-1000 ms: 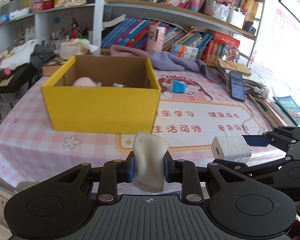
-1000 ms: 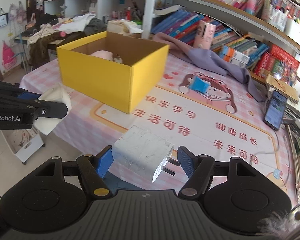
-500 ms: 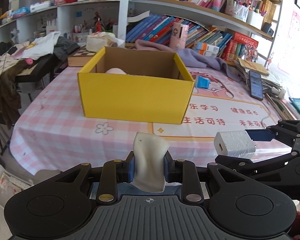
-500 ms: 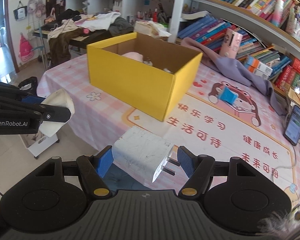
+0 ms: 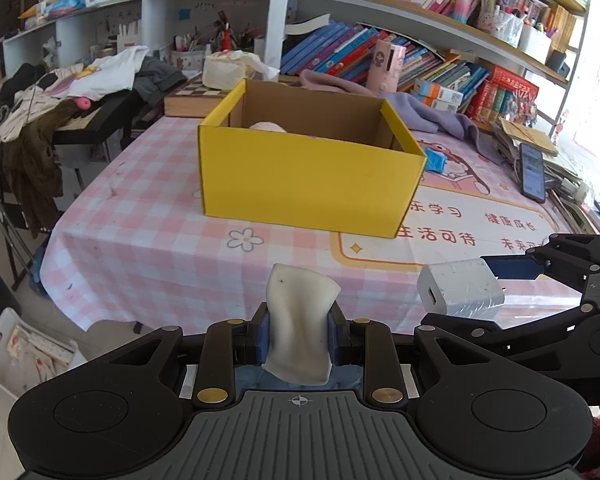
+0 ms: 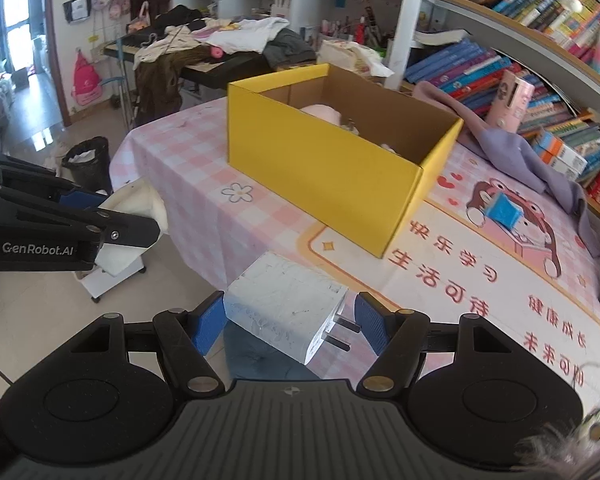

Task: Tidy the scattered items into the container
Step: 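Lift the cream block and carry both tools toward the yellow box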

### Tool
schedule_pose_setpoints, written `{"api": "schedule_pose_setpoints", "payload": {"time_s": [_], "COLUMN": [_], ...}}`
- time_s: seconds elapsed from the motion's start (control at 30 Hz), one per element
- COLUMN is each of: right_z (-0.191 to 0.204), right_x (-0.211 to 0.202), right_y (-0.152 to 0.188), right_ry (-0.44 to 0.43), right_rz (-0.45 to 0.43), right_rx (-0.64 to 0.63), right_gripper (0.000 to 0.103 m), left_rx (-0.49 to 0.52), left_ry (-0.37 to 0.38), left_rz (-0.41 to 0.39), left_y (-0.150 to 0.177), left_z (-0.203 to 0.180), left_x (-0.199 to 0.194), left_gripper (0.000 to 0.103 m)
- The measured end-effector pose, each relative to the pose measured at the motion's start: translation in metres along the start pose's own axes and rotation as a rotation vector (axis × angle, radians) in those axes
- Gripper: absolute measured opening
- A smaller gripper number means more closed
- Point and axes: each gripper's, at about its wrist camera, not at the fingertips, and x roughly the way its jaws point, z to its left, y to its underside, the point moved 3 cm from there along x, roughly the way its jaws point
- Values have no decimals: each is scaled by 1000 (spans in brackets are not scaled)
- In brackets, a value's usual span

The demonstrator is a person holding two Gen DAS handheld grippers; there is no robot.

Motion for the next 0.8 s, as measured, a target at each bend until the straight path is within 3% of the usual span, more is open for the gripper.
{"api": "schedule_pose_setpoints", "payload": {"time_s": [0.37, 0.8], "right_z": [-12, -52], "right_x": [18, 36], "right_y": [-18, -97], "right_ry": [-27, -14], "right_rz": [-33, -206], "right_rx": [-19, -41], "right_gripper": [68, 68], "left_rx": [14, 111], "left_ry": [-3, 6], "left_rz": [-12, -150], "left_y": [-23, -124], "left_z": [0, 3], "left_x": [17, 42], "left_gripper": [25, 26]}}
